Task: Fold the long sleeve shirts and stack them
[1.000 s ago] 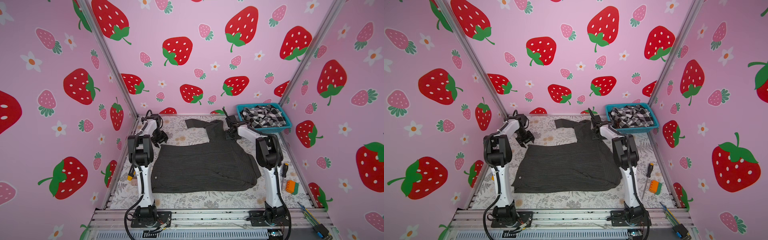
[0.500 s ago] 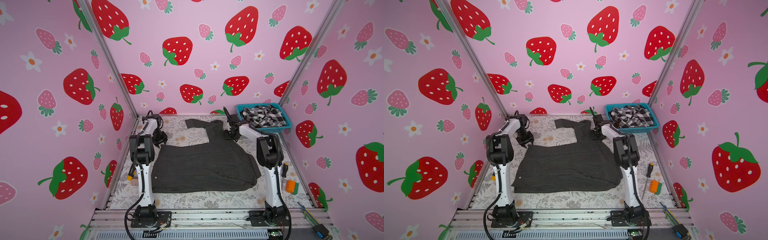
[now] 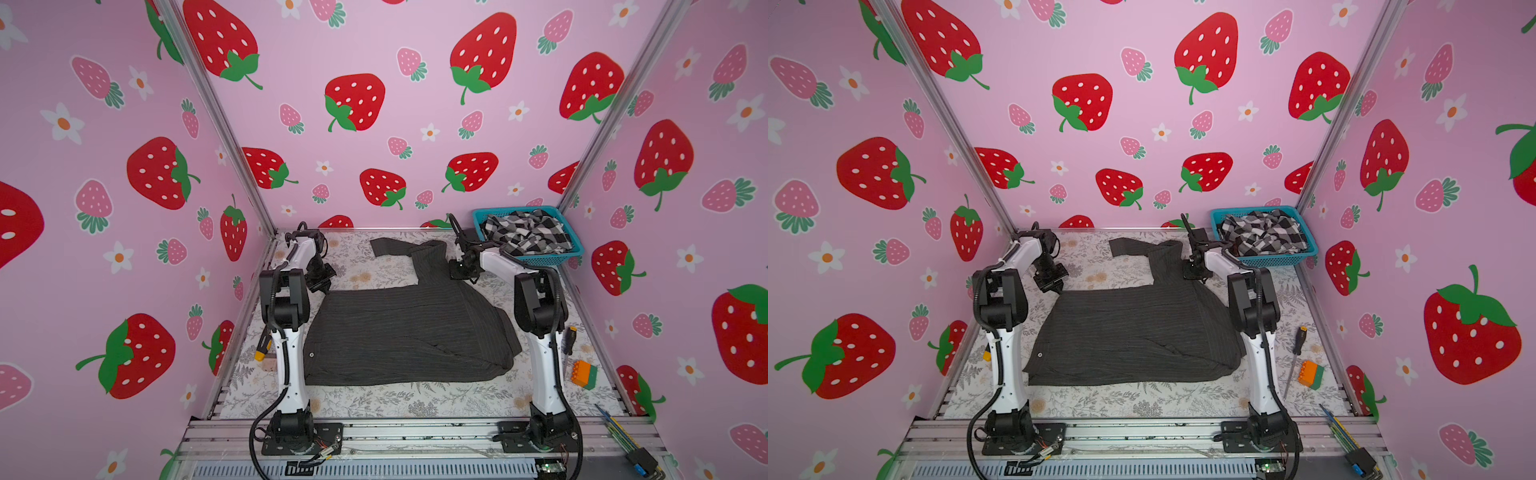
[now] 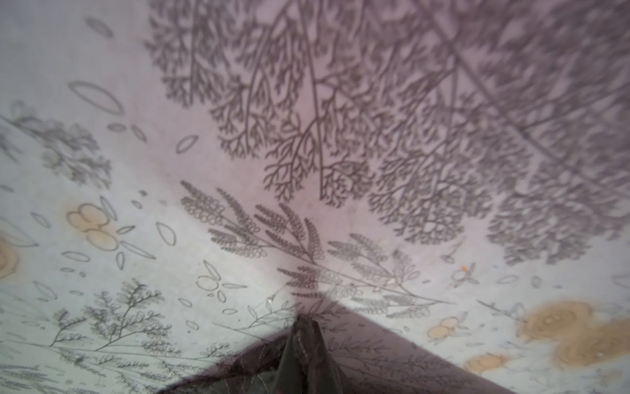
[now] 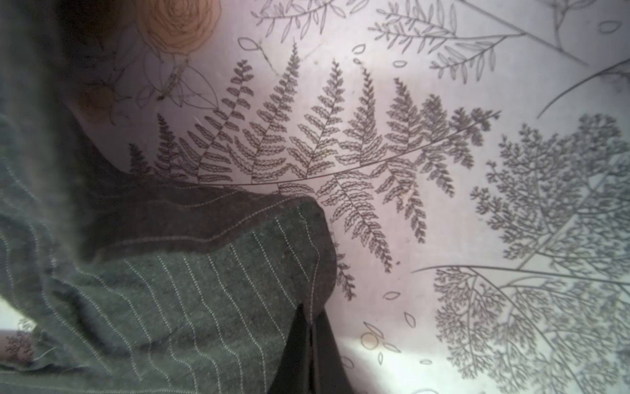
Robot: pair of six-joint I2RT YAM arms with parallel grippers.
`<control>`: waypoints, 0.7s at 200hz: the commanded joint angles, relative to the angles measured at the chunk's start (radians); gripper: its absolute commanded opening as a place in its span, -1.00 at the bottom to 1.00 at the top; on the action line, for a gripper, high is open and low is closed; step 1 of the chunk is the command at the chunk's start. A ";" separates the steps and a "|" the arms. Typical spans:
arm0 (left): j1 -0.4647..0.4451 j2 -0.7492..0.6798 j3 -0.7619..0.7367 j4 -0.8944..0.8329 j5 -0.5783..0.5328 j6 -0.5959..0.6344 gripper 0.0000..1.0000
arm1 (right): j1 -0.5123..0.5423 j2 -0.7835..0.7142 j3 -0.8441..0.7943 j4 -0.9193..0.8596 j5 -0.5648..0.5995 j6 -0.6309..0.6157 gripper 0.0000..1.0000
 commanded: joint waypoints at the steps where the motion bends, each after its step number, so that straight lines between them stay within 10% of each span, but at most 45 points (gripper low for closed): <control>1: 0.003 -0.002 0.069 -0.064 -0.026 0.014 -1.00 | -0.026 -0.078 0.009 0.010 -0.029 -0.010 -1.00; 140: 0.030 -0.492 -0.552 0.216 0.012 -0.031 -1.00 | -0.006 -0.593 -0.662 0.283 -0.127 0.098 -1.00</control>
